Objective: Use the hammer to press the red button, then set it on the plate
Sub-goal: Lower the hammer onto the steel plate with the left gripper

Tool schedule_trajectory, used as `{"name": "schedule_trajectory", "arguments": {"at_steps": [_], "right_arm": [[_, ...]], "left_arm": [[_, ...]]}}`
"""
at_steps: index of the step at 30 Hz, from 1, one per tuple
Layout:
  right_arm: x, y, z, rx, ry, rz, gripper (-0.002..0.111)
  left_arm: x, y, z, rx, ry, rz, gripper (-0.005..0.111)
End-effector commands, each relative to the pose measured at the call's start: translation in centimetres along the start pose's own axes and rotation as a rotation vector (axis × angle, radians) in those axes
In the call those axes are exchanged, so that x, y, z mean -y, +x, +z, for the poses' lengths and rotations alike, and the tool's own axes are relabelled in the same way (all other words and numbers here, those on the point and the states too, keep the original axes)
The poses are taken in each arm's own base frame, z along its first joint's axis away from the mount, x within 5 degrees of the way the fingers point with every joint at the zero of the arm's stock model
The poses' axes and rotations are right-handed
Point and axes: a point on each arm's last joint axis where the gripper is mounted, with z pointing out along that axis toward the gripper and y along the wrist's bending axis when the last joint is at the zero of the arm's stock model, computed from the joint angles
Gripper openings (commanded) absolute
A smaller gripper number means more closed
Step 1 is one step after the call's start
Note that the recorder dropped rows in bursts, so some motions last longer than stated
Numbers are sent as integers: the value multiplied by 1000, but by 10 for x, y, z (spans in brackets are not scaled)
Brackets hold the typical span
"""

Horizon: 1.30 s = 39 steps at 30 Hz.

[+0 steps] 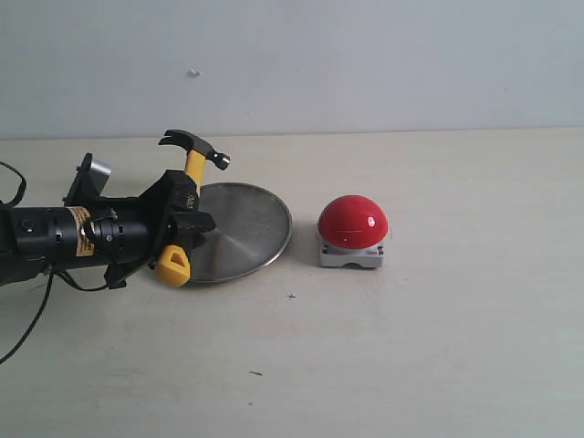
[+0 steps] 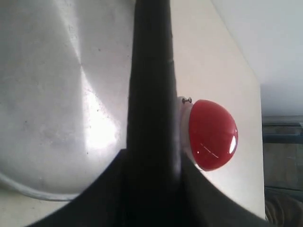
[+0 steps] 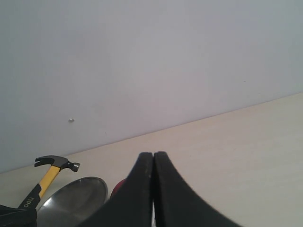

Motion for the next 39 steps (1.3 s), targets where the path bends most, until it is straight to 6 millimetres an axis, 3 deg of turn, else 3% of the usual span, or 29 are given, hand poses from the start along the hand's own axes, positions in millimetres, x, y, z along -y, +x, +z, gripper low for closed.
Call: {"name": "schedule_trajectory", "arguments": {"at_steps": [1,13,23,29,39], "right_arm": [[0,1,-1,5,0,-8,0],[0,1,-1,4,0,-8,0],[0,1,-1,4,0,-8,0],[0,1,-1,4,0,-8,0],[0,1,-1,4,0,-8,0]], "left_arm": [[13,-2,-1,4,74,26,0],[7,-3,0,14,13,26,0],[14,-8,3,38,0,40,0],[26,-3,27,14,2,69,0],[13,-1,43,0,-4,31,0]]}}
